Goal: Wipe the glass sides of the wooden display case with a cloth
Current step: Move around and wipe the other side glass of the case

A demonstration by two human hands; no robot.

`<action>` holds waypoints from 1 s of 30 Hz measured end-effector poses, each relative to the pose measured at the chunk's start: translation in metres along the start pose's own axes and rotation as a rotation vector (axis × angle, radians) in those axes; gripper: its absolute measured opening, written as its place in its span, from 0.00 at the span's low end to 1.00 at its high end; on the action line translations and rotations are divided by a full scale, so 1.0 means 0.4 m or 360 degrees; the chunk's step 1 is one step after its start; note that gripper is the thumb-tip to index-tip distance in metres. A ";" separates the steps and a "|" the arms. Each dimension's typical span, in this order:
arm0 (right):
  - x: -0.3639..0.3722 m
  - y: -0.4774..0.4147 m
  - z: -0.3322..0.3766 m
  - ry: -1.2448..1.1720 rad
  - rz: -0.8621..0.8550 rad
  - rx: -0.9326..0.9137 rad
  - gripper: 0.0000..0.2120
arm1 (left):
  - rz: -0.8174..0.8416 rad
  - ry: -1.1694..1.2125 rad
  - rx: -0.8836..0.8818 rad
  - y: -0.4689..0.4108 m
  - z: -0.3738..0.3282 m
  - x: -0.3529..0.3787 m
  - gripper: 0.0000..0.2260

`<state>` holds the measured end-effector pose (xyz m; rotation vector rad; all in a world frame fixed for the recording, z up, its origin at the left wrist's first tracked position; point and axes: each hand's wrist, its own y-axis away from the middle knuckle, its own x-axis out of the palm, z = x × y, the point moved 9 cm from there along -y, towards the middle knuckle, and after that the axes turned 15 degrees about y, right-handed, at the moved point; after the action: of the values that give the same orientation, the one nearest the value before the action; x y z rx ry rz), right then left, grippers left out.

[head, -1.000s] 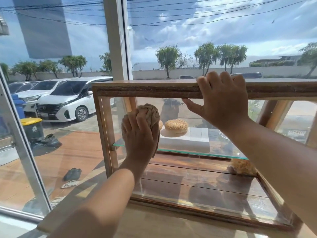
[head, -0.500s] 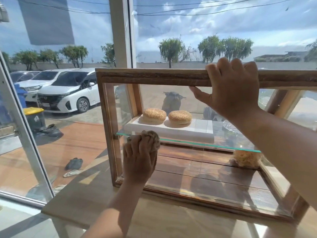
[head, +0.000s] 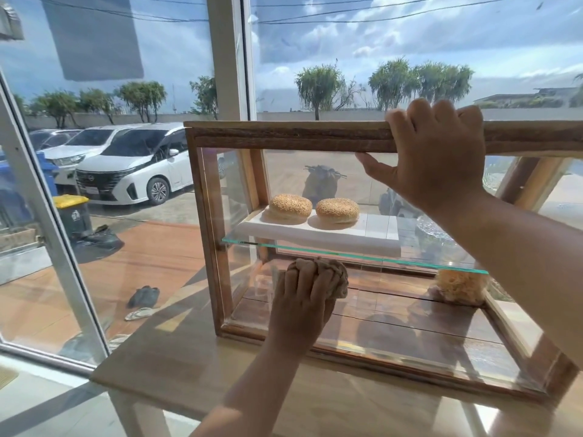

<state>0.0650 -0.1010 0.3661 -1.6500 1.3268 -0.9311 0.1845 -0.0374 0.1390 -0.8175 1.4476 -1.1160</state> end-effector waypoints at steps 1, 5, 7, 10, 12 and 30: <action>0.000 0.001 0.000 -0.0001 0.0001 0.0008 0.31 | 0.0018 -0.0030 0.0060 0.004 0.012 -0.012 0.17; -0.005 0.005 0.001 0.0002 -0.0004 0.0071 0.30 | -0.0270 -0.0094 -0.0590 0.060 0.205 -0.110 0.18; -0.007 0.005 0.003 0.0013 -0.0009 0.0077 0.30 | -0.0467 -0.0051 -0.1070 0.105 0.286 -0.140 0.21; -0.006 0.007 0.001 0.0020 -0.0021 0.0097 0.30 | -0.0647 0.0055 -0.1445 0.123 0.294 -0.119 0.24; -0.004 0.007 0.002 0.0023 -0.0030 0.0106 0.29 | -0.0659 0.0074 -0.1437 0.098 0.240 -0.089 0.22; -0.005 0.006 0.004 0.0003 -0.0049 0.0118 0.29 | -0.0765 0.0278 -0.1818 0.162 0.200 -0.044 0.35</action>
<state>0.0650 -0.0990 0.3633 -1.6175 1.2565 -0.9885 0.2719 -0.0162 0.0856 -1.9699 2.1047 -0.6049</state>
